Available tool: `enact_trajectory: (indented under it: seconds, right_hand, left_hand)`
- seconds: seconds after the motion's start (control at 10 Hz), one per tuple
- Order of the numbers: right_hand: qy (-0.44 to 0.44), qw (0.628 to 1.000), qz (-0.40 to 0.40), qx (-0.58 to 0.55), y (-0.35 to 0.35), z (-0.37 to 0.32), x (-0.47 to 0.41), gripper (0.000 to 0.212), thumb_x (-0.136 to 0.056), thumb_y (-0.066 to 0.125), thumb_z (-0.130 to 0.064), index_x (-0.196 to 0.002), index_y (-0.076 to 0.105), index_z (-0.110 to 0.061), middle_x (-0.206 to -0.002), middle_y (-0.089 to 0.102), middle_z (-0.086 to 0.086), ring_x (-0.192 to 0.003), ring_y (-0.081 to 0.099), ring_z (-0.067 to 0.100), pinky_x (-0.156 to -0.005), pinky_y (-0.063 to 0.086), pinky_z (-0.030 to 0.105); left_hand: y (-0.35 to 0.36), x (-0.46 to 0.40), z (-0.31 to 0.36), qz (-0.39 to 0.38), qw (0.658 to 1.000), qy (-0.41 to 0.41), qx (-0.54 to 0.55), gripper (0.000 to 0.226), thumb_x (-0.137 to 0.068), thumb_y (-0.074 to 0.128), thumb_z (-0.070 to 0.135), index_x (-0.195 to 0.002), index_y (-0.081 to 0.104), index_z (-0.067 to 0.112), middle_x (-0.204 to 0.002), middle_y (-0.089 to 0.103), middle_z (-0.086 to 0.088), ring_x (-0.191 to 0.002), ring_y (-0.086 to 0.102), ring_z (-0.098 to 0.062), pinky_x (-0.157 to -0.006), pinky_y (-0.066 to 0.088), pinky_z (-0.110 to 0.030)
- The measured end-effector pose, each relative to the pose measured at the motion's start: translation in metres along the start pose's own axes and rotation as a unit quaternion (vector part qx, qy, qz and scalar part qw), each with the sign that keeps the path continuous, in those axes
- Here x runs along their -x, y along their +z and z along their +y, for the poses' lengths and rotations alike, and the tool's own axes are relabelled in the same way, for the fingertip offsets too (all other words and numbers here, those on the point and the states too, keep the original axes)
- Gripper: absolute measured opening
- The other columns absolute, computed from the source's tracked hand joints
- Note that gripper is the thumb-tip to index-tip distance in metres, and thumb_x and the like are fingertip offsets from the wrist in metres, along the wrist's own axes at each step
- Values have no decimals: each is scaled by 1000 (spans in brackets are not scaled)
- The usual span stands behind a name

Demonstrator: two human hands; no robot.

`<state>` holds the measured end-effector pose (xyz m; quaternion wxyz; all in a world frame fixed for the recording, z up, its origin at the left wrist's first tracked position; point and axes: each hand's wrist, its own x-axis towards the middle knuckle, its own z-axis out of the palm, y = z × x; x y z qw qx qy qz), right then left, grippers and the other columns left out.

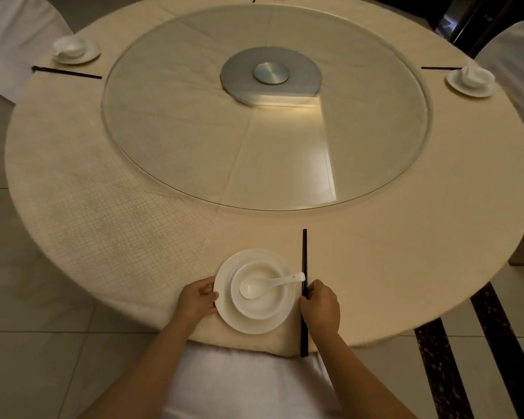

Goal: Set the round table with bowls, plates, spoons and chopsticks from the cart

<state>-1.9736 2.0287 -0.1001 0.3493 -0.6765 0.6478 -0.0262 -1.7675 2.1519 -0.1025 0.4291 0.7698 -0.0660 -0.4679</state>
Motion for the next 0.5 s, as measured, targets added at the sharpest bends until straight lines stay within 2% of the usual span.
enact_trajectory:
  seconds: [0.1,0.2,0.3,0.4,0.5]
  right_hand:
    - [-6,1000,-3,5,0,0,0,2,-80,50,-2,-79,50,-4,-84,60,14,-66,47,23,-47,29,25]
    - [-9,1000,-3,5,0,2,-2,6,-80,50,-2,-77,47,-7,-83,58,13,-65,46,23,-46,27,24]
    - [-7,1000,-13,-2,-2,1,-1,3,-81,52,-3,-80,50,-6,-84,59,14,-66,47,23,-47,29,24]
    - [6,1000,-28,2,-6,-1,-1,2,-80,53,-4,-80,52,-5,-85,60,15,-68,50,24,-53,37,28]
    - [13,999,-33,5,-25,-6,-4,12,-79,57,-4,-90,58,1,-91,63,17,-79,61,31,-67,49,38]
  left_hand:
    - [-1,-1,-1,1,1000,3,-15,41,-85,55,-9,-124,57,3,-110,62,-19,-94,60,-25,-73,53,-34]
    - [-2,-3,-1,-1,999,10,-30,42,-85,56,-8,-125,57,3,-108,63,-19,-94,61,-25,-73,53,-34]
    - [-6,-2,2,-8,997,26,-74,43,-84,59,-3,-127,56,6,-90,62,-9,-86,62,-22,-67,54,-28]
    - [-10,-2,10,-1,991,43,-123,47,-83,64,4,-129,53,9,-88,61,-6,-84,62,-20,-68,54,-27]
    - [-18,-3,39,18,982,80,-172,49,-80,69,10,-127,55,10,-99,65,-10,-89,64,-22,-88,53,-37]
